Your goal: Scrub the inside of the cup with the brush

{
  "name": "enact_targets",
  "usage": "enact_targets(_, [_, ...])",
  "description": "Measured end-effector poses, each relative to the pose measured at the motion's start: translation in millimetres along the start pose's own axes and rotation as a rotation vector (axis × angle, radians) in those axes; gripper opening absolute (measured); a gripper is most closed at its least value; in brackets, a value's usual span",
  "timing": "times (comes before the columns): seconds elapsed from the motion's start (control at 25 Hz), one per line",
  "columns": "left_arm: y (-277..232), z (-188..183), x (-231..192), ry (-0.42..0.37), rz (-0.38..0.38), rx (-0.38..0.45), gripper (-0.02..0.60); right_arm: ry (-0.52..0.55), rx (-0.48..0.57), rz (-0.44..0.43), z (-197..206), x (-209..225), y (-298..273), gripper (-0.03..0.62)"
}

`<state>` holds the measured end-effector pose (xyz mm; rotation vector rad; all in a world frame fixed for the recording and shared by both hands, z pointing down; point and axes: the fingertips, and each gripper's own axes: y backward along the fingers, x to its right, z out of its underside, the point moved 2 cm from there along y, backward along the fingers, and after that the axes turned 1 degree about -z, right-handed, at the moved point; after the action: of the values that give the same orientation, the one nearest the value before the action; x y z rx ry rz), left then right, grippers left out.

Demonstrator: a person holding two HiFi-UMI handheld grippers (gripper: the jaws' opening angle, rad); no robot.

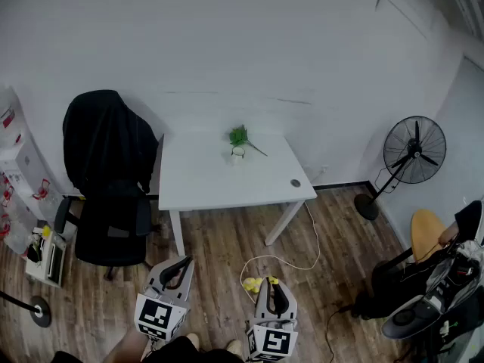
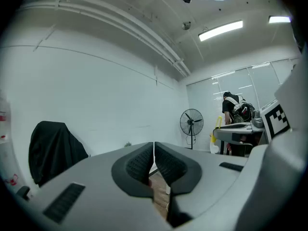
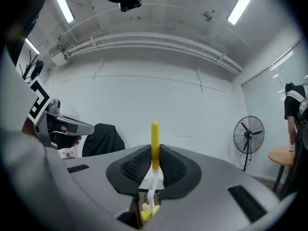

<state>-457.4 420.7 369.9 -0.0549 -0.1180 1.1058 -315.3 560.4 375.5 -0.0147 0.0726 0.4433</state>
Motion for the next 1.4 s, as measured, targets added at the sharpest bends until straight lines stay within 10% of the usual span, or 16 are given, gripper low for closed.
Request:
enact_targets(0.72, [-35.7,-1.9,-16.0,-0.007,0.094,0.017,0.028,-0.002,0.012,0.078,1.6,1.1,-22.1,0.066])
enact_targets(1.4, [-240.7,-22.2,-21.6,-0.012,0.045,-0.002,0.028,-0.042,-0.001,0.027,18.1,125.3,-200.0,0.066])
